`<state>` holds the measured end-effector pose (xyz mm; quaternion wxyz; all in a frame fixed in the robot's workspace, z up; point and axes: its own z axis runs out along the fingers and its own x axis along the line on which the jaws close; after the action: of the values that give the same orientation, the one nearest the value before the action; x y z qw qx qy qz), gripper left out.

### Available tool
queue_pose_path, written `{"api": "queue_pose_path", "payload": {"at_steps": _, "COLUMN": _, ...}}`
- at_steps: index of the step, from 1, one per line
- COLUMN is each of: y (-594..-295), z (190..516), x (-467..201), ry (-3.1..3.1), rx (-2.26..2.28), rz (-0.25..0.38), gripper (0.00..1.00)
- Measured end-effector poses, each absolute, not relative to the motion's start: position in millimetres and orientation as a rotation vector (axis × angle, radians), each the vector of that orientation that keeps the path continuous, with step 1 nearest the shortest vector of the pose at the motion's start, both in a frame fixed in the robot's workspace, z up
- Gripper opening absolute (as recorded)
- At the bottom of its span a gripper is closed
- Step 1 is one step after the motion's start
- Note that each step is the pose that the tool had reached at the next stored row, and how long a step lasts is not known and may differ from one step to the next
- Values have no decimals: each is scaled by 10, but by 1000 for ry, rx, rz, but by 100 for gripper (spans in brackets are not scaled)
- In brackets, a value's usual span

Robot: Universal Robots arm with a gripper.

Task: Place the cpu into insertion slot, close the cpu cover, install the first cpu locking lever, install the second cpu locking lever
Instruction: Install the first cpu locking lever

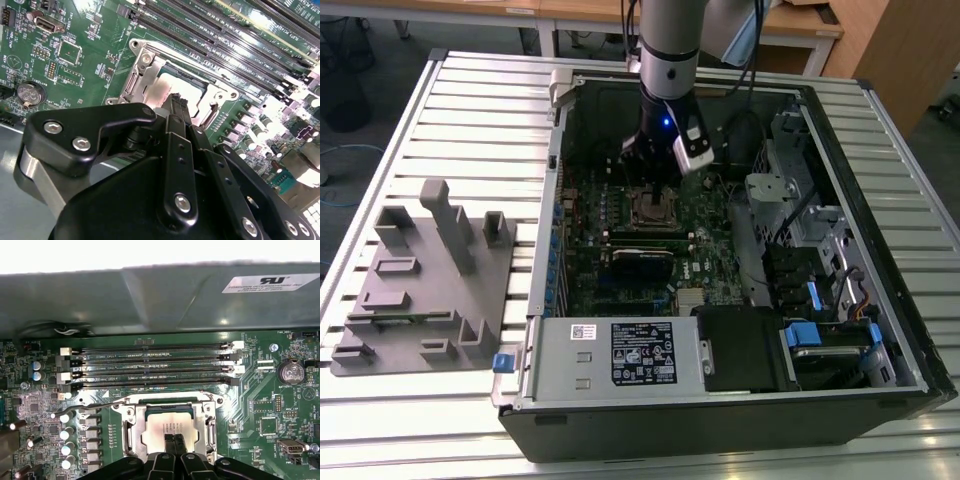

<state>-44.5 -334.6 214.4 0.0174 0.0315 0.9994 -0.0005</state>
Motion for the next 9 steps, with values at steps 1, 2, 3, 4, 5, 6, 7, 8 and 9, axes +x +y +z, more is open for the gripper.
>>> {"api": "queue_pose_path", "payload": {"at_steps": 1, "y": -3346, "z": 2155, "x": -445, "ry": 3105, "rx": 98, "rz": -2, "gripper": 10}}
{"api": "queue_pose_path", "payload": {"at_steps": 2, "y": -3346, "z": 2155, "x": -445, "ry": 3105, "rx": 98, "rz": -2, "gripper": 10}}
{"api": "queue_pose_path", "payload": {"at_steps": 3, "y": -3346, "z": 2156, "x": -445, "ry": 3105, "rx": 98, "rz": -2, "gripper": 10}}
{"api": "queue_pose_path", "payload": {"at_steps": 4, "y": -3346, "z": 2158, "x": -445, "ry": 3105, "rx": 98, "rz": -2, "gripper": 10}}
{"api": "queue_pose_path", "payload": {"at_steps": 5, "y": -3347, "z": 2161, "x": -446, "ry": 3105, "rx": 98, "rz": -2, "gripper": 10}}
{"api": "queue_pose_path", "payload": {"at_steps": 6, "y": -3346, "z": 2162, "x": -445, "ry": 3105, "rx": 98, "rz": -2, "gripper": 10}}
{"api": "queue_pose_path", "payload": {"at_steps": 7, "y": -3346, "z": 2162, "x": -445, "ry": 3105, "rx": 98, "rz": -2, "gripper": 10}}
{"api": "queue_pose_path", "payload": {"at_steps": 8, "y": -3346, "z": 2162, "x": -445, "ry": 3105, "rx": 98, "rz": -2, "gripper": 10}}
{"api": "queue_pose_path", "payload": {"at_steps": 9, "y": -3346, "z": 2162, "x": -445, "ry": 3105, "rx": 98, "rz": -2, "gripper": 10}}
